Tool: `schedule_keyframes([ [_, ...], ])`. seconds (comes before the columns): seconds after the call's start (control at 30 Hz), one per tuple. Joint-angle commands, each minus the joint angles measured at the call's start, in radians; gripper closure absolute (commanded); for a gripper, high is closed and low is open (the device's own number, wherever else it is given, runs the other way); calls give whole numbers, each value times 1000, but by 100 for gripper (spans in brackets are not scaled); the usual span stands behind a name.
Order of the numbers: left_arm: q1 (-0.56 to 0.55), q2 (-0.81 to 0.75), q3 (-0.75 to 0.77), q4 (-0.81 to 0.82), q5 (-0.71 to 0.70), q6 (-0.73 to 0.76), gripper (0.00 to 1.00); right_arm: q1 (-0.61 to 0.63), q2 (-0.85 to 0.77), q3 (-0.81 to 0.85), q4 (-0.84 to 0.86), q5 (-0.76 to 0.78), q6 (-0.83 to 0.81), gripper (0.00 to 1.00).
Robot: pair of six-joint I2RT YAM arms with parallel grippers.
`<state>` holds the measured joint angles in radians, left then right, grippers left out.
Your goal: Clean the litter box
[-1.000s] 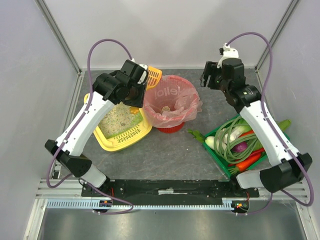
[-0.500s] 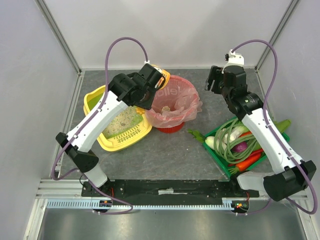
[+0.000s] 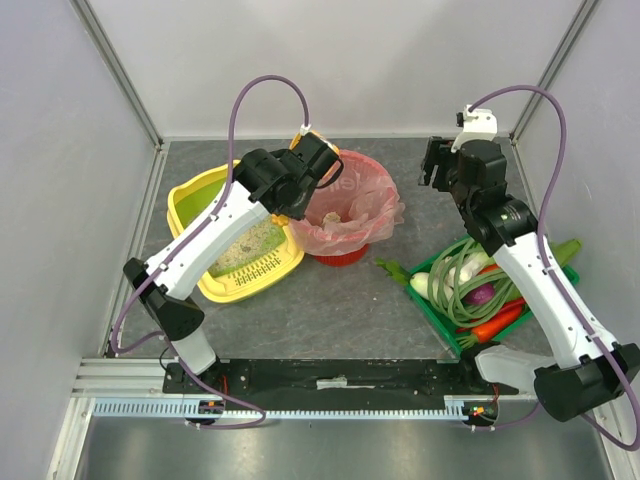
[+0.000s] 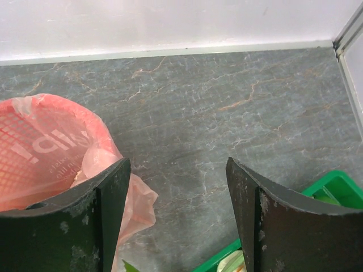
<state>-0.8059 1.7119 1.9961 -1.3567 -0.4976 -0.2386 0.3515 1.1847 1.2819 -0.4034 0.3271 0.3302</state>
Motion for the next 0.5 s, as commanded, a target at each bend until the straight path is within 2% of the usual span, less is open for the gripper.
schedule_keyframes([
  [0.0, -28, -15, 40, -180, -84, 82, 98, 1, -34, -30, 106, -42, -127, 24],
  [0.27, -133, -14, -103, -180, -226, 47, 98, 1, -69, -90, 179, -118, -255, 24],
  [0.47, -193, -35, -186, -177, -311, 53, 98, 0, -201, -220, 285, -128, -218, 23],
])
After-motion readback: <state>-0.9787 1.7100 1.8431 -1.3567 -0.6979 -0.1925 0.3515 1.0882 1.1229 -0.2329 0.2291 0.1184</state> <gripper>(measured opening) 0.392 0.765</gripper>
